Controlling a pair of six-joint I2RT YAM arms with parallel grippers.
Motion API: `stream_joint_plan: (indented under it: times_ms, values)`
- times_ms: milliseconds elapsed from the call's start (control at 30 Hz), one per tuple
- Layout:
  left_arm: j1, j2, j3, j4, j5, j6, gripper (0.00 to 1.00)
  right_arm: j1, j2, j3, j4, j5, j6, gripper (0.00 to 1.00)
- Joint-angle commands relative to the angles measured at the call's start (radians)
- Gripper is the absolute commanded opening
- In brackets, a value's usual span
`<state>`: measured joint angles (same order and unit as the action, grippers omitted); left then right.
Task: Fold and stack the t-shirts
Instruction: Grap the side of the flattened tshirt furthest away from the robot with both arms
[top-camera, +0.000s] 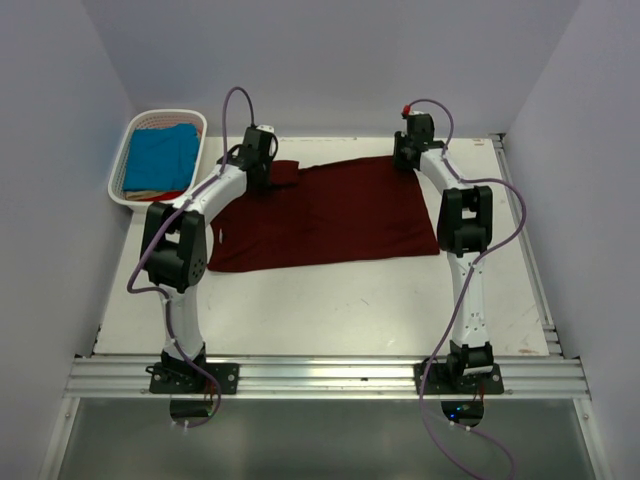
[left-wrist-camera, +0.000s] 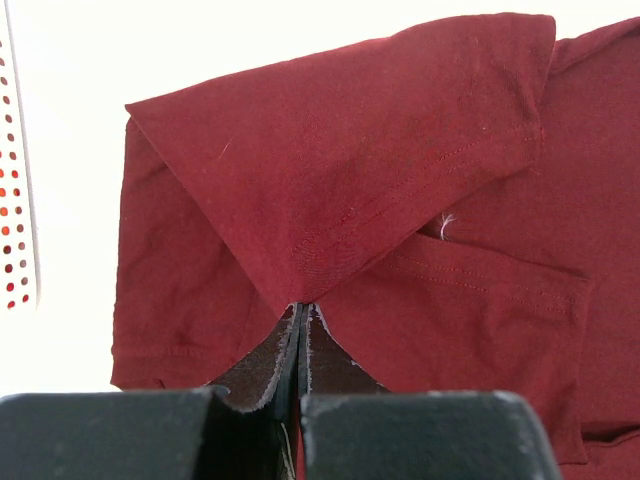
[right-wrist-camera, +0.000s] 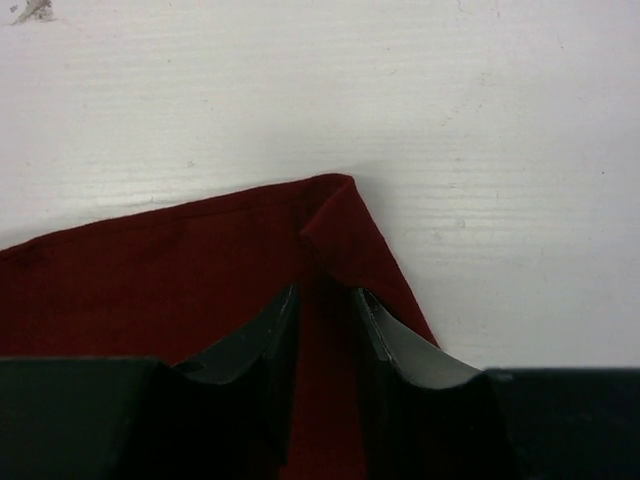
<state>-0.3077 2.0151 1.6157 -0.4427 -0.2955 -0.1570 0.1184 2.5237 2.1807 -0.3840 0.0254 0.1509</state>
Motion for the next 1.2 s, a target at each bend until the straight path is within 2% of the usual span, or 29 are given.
stream_joint_plan:
  times_ms: [0, 267, 467, 533, 700, 1167]
  values:
    - [0.005, 0.007, 0.018, 0.002, 0.002, -0.012, 0.00, -0.002, -0.080, -0.033, 0.051, -0.021, -0.033, 0.32]
    - [0.007, 0.010, 0.018, 0.004, 0.002, -0.012, 0.00, 0.000, -0.144, -0.075, 0.099, -0.045, -0.043, 0.35]
    - [0.007, 0.019, 0.019, 0.006, 0.006, -0.012, 0.00, 0.000, -0.209, -0.137, 0.160, -0.044, -0.042, 0.43]
    - [0.007, 0.020, 0.021, 0.004, 0.007, -0.013, 0.00, 0.000, -0.194, -0.099, 0.137, -0.004, -0.048, 0.48]
    - [0.007, 0.019, 0.019, 0.004, 0.009, -0.013, 0.00, 0.000, -0.065, 0.092, 0.002, 0.053, -0.067, 0.52]
    - [0.007, 0.025, 0.021, 0.002, -0.001, -0.012, 0.00, -0.002, 0.047, 0.168, -0.018, 0.080, -0.057, 0.52]
